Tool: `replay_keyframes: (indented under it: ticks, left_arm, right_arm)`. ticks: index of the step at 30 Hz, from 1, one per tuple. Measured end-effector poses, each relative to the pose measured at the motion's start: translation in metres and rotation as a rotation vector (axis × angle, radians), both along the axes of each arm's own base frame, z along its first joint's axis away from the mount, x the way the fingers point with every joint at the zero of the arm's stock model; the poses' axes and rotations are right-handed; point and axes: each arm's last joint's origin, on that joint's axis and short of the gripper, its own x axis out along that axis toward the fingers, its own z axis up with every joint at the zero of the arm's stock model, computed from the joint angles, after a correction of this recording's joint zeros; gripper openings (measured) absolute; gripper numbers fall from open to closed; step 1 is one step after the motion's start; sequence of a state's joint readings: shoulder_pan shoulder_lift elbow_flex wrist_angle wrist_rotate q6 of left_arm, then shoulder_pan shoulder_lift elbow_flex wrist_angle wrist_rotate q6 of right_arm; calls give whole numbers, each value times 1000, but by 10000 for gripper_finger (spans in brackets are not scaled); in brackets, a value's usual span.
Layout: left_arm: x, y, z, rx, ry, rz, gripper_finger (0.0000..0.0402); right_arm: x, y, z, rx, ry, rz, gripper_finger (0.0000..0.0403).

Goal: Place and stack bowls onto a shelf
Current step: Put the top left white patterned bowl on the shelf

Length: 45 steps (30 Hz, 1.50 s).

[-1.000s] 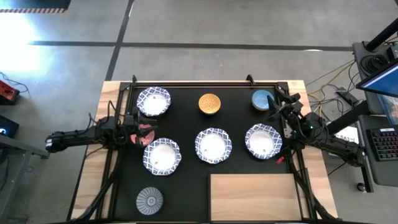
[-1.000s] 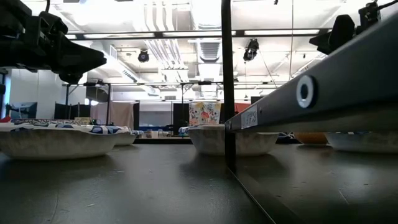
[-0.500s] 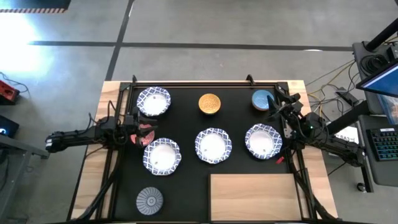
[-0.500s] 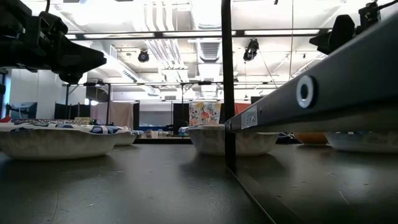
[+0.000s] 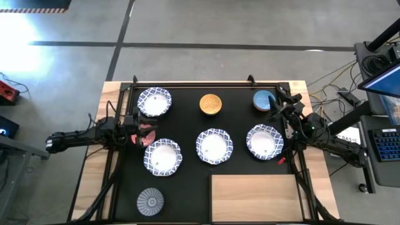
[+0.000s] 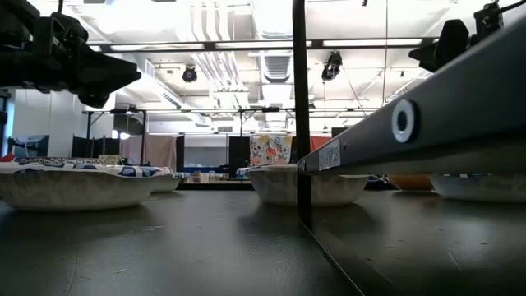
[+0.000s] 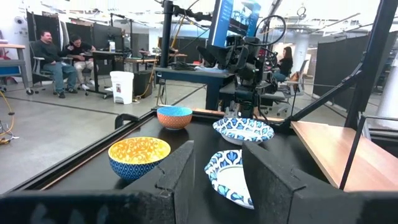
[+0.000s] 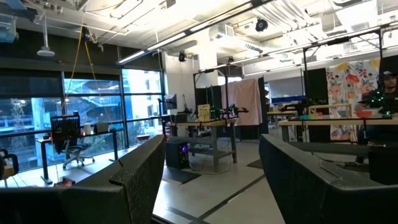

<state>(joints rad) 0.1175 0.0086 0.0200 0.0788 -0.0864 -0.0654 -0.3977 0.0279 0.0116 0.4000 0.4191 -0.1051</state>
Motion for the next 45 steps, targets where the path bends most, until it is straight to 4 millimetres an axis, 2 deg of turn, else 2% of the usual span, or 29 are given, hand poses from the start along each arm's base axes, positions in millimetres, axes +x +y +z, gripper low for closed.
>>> replay_keyframes:
  ticks: [13,20,26,29,33,37,45]
  left_arm:
    - [0,0,3,2,-27,9,116]
    - [-1,6,4,-29,-41,198,116]
    - [3,9,-2,-172,-21,280,116]
    - [6,10,-6,-211,41,316,116]
    - [11,13,4,-218,137,408,117]
    - [17,16,14,-222,282,488,117]
    - [30,32,25,-364,646,636,117]
  right_arm:
    - [0,0,0,0,0,0,249]
    - [0,0,0,0,0,0,249]
    - [0,0,0,0,0,0,249]
    - [0,0,0,0,0,0,249]
    - [0,0,0,0,0,0,249]
    - [0,0,0,0,0,0,249]
    - [0,0,0,0,0,0,249]
